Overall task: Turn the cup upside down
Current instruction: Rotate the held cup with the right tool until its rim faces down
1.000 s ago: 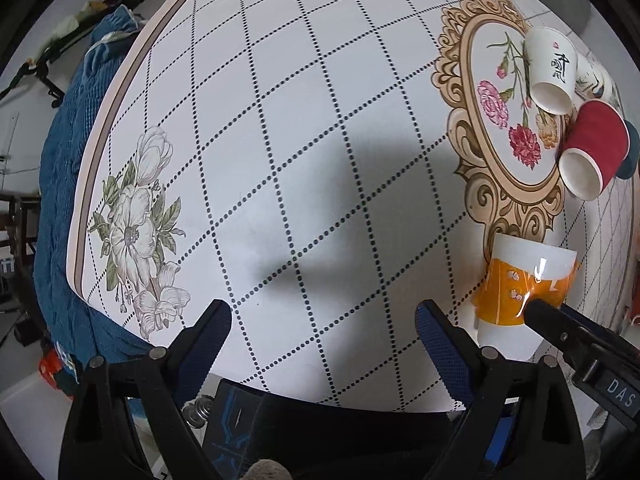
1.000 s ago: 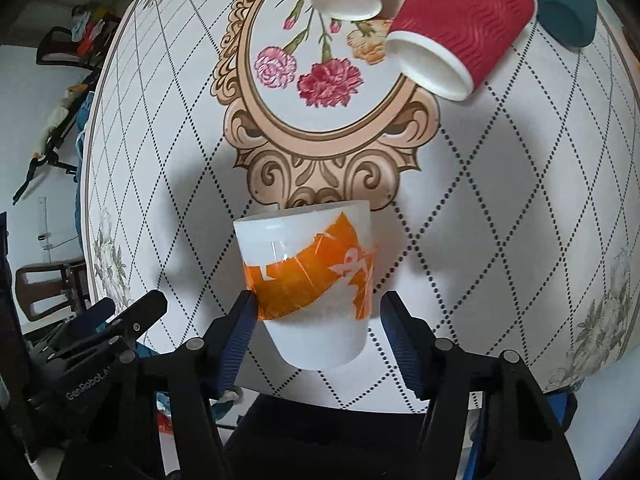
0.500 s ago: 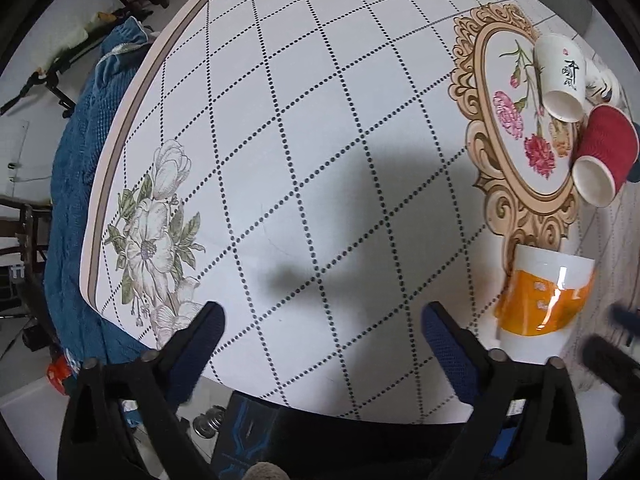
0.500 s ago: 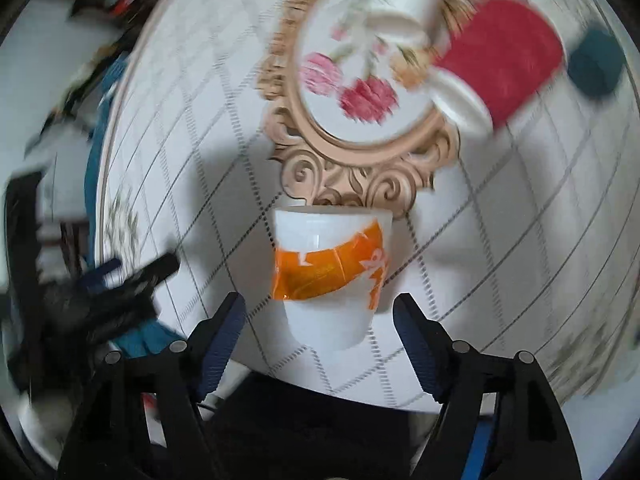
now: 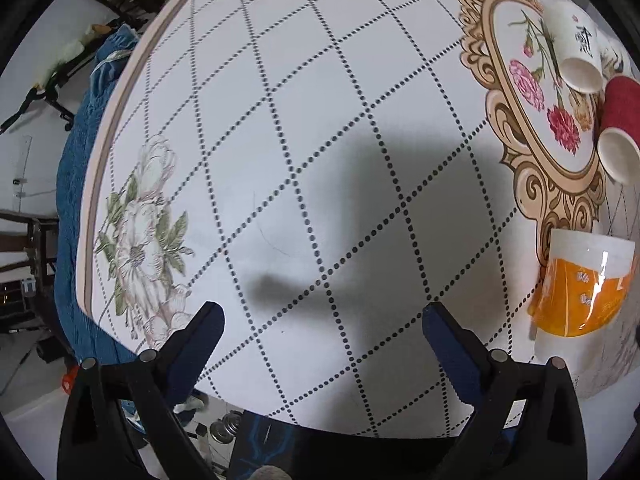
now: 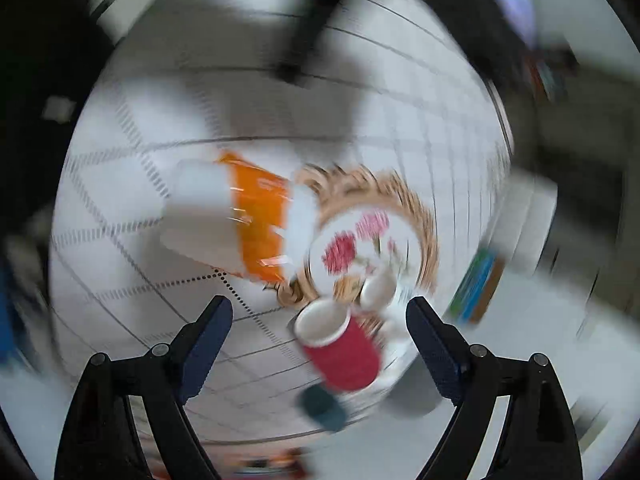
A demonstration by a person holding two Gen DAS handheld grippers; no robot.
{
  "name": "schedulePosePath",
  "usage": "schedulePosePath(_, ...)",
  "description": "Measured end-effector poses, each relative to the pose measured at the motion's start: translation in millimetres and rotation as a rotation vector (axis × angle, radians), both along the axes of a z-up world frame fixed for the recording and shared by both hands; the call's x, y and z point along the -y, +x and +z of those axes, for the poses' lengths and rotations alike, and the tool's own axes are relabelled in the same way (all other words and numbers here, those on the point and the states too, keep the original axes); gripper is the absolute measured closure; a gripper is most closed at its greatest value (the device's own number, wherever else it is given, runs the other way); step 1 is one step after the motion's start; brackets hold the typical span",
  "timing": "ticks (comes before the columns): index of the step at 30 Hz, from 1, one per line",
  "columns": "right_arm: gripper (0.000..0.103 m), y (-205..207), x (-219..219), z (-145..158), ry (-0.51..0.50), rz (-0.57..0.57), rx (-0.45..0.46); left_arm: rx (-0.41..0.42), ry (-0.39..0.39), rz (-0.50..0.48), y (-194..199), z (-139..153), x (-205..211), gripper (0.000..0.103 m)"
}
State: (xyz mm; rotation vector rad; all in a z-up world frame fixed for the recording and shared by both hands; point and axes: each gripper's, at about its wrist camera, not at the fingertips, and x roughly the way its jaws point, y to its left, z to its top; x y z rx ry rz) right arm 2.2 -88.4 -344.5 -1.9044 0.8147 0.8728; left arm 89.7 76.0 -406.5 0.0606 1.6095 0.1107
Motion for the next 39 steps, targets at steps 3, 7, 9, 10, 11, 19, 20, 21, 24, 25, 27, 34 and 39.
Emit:
schedulePosePath(3, 0.012, -16, 4, -19, -0.083, 0.214, -0.005, -0.007, 0.007, -0.017, 2, -6, 5, 0.001)
schedulePosePath(7, 0.012, -24, 9, -35, -0.154, 0.407, -0.009, -0.018, 0.003, -0.027, 3, -14, 1, 0.001)
schedulePosePath(9, 0.012, -29, 10, -41, -0.182, 0.481, -0.014, -0.023, 0.005, -0.028, 4, -19, 0, 0.001)
schedulePosePath(10, 0.012, -29, 13, -44, -0.200, 0.530, -0.019, -0.025, 0.005, -0.028, 6, -20, 0, 0.001)
schedulePosePath(11, 0.012, -36, 12, -46, -0.211, 0.561, -0.024, -0.028, 0.004, -0.028, 6, -21, -1, 0.001)
schedulePosePath(19, 0.013, -50, 34, -67, -0.333, 0.860, -0.089, -0.035, 0.010, -0.027, 16, -24, -5, 0.001)
schedulePosePath(20, 0.013, -50, 35, -69, -0.339, 0.877, -0.094, -0.033, 0.013, -0.025, 17, -25, -4, 0.001)
schedulePosePath(21, 0.013, -49, 36, -71, -0.346, 0.898, -0.101, -0.032, 0.014, -0.024, 17, -24, -4, 0.001)
schedulePosePath(24, 0.016, -46, 39, -79, -0.367, 0.950, -0.112, -0.033, 0.014, -0.014, 18, -25, -5, 0.001)
schedulePosePath(25, 0.020, -44, 40, -82, -0.379, 0.969, -0.118, -0.033, 0.017, -0.011, 17, -24, -6, 0.001)
schedulePosePath(27, 0.026, -41, 43, -87, -0.396, 0.986, -0.123, -0.035, 0.021, -0.007, 16, -27, -11, 0.001)
schedulePosePath(34, 0.028, -29, 34, -100, -0.385, 0.964, -0.154, -0.039, 0.021, 0.012, 8, -30, -20, 0.001)
schedulePosePath(39, 0.029, -25, 24, -103, -0.356, 0.907, -0.158, -0.034, 0.018, 0.019, 7, -27, -19, 0.001)
